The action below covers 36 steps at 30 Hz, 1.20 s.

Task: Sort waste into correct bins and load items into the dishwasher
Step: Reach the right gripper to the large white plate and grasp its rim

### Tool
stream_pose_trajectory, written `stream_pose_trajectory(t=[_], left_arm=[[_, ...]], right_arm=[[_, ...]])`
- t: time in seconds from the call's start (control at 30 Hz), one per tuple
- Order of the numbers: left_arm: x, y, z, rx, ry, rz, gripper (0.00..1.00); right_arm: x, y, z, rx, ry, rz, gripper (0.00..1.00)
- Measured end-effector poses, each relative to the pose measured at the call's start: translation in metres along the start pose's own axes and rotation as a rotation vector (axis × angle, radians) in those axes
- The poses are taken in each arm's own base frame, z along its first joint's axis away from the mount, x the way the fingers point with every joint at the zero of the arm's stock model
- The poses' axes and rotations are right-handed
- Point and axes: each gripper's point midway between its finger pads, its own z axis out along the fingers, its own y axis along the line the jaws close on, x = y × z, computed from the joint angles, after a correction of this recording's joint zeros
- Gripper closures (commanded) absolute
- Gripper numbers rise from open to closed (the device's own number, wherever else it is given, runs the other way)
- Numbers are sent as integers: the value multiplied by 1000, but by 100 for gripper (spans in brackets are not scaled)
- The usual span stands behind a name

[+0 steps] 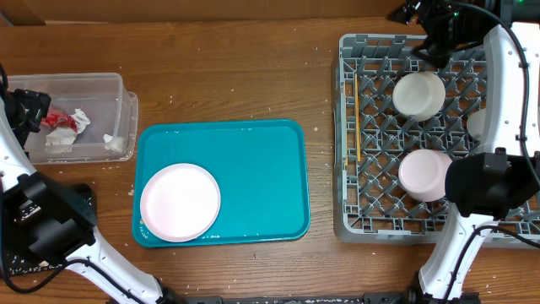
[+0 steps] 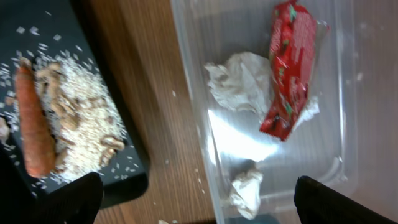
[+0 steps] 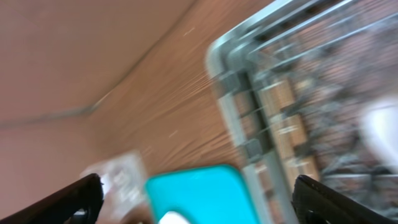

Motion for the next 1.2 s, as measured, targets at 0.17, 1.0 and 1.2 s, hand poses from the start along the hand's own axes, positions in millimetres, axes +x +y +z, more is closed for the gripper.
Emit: stream_pose_trajectory(t=[0.17,1.0,1.2], left_arm=[[-3,3,0,-19,-19,4,0],[-5,5,0,-29,-29,6,0],[-3,3,0,-28,-29,10,0]], right_arm=[[55,27,19,-46,182,-56,5],[371,91,194,357,470,-889,19],[394,69,224,412,521,-912,33]])
